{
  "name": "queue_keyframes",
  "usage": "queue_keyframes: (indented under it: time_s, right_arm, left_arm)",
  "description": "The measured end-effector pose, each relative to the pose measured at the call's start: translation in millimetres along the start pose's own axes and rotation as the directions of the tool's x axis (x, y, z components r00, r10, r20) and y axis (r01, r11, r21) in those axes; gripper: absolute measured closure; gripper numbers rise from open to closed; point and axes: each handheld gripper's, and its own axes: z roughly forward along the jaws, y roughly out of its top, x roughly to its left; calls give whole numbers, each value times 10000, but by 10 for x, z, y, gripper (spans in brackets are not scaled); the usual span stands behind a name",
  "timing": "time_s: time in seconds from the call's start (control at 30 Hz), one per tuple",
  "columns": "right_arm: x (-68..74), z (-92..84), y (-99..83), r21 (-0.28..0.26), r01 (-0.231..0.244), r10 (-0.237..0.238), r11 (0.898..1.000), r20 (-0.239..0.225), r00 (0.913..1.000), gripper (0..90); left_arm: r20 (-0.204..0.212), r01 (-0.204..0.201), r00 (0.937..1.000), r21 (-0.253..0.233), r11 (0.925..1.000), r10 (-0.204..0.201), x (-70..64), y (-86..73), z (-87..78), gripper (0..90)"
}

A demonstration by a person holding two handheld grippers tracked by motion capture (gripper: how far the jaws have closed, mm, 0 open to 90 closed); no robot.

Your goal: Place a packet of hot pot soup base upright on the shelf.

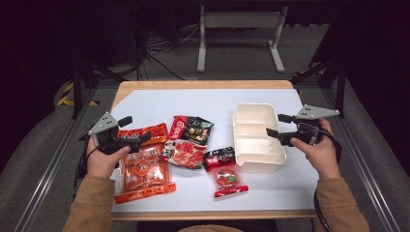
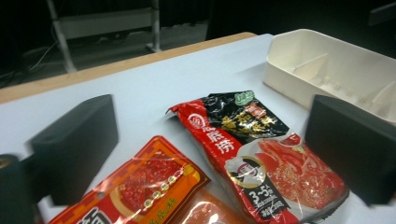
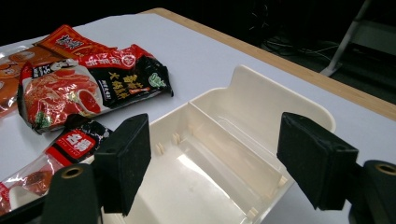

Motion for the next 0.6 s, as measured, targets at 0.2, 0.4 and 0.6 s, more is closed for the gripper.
queue_keyframes:
  time_s: [0.2, 0.4, 0.6]
  right_arm:
    - [-27, -19, -1, -11, 19, -19, 10000, 174, 9998, 263]
    - [-26, -35, -5, 0, 83, -83, 10000, 225, 9997, 263]
    - [-57, -61, -41, 10, -28, 28, 10000, 273, 9996, 263]
  left_arm:
    - [-1, -214, 9998, 294, 9993, 214, -21, 47, 143, 55]
    - [163, -158, 9998, 496, 9986, 150, 11, 146, 292, 86]
    - [252, 102, 9996, 577, 9983, -117, 33, 237, 440, 79]
